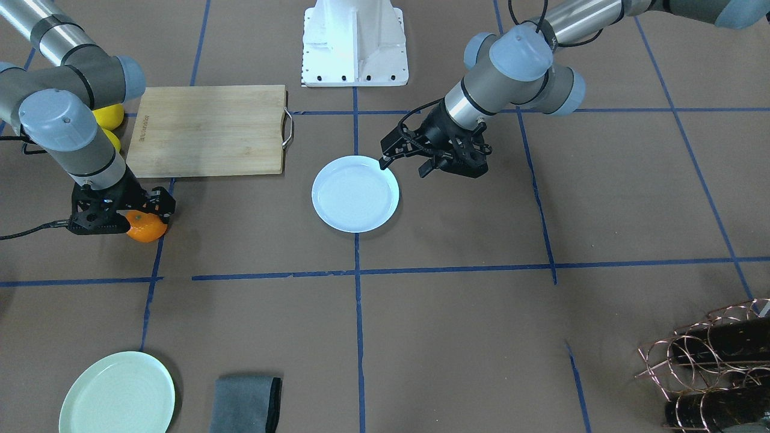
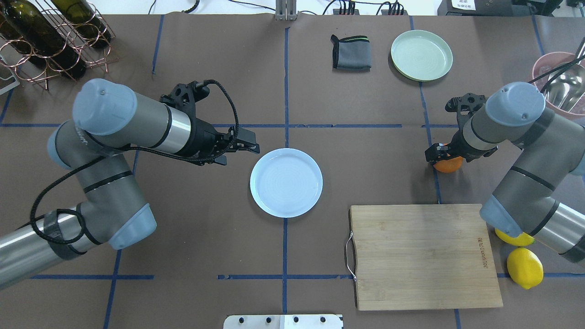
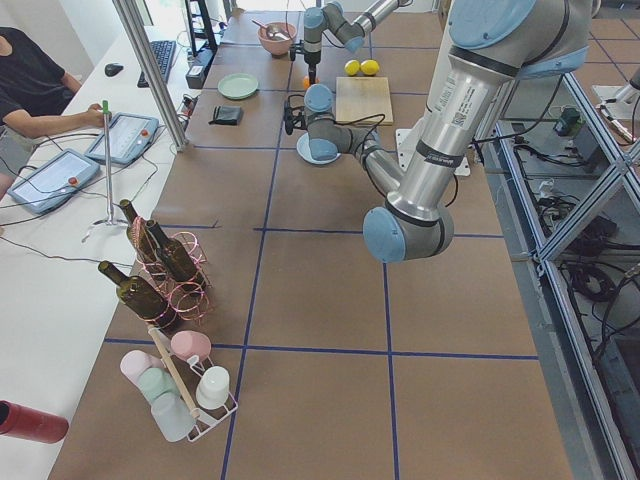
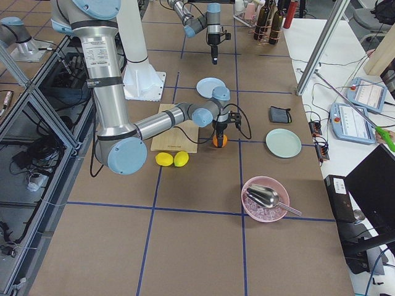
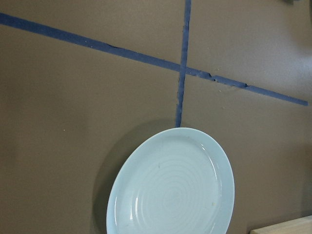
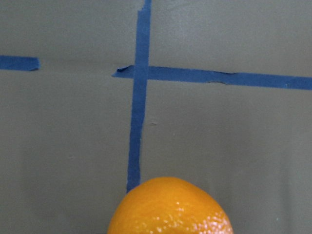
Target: Pick orange to plate
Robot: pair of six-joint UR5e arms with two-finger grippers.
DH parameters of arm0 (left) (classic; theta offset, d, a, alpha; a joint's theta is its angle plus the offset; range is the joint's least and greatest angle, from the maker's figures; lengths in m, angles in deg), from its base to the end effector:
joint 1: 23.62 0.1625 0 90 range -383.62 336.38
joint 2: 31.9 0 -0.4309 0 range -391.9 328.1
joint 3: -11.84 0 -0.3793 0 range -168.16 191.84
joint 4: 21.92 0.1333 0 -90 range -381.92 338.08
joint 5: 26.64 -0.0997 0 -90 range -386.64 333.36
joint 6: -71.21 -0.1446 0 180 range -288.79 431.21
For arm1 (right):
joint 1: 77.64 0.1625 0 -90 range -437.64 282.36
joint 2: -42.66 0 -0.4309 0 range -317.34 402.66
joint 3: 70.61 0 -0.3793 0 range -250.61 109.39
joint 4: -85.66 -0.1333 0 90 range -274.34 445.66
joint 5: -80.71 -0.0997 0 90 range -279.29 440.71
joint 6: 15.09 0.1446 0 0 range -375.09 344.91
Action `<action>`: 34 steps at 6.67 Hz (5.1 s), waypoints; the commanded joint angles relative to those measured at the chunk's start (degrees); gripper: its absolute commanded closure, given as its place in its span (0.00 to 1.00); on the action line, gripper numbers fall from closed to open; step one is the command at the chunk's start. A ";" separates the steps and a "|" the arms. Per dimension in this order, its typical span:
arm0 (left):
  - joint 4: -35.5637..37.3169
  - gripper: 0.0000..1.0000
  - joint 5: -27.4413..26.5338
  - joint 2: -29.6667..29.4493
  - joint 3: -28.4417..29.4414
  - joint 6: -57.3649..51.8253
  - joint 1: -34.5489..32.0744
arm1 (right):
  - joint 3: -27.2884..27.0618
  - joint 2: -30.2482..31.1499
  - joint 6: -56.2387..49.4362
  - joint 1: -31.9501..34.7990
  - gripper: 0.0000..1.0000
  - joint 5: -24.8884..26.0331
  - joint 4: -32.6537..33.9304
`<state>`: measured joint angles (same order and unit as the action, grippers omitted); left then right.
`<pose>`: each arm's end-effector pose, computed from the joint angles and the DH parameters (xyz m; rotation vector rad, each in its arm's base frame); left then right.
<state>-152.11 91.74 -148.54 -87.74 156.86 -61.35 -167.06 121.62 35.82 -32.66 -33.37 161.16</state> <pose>0.4716 -0.4466 0.2565 0.0769 1.3622 -0.1594 -0.3710 -0.4758 0.5306 0.0643 -0.6821 -0.0186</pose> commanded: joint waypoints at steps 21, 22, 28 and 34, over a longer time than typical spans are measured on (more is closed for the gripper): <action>0.91 0.00 11.00 32.52 -4.30 -50.57 -28.34 | -15.96 -16.72 33.12 -12.86 0.00 7.35 7.19; 3.26 0.00 11.08 33.23 -2.83 -60.32 -33.32 | -21.71 -9.95 28.07 -4.90 0.00 -0.88 7.29; 32.98 0.00 18.99 31.83 3.61 -94.06 -55.15 | -0.18 9.81 -45.24 38.48 0.00 -22.41 7.73; 35.10 0.00 19.34 32.62 3.69 -94.34 -54.73 | -0.23 9.64 -56.36 41.68 0.00 -21.89 17.14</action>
<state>-116.82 110.91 -116.60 -84.36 63.00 -116.20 -167.32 131.32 -20.09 8.97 -55.37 178.04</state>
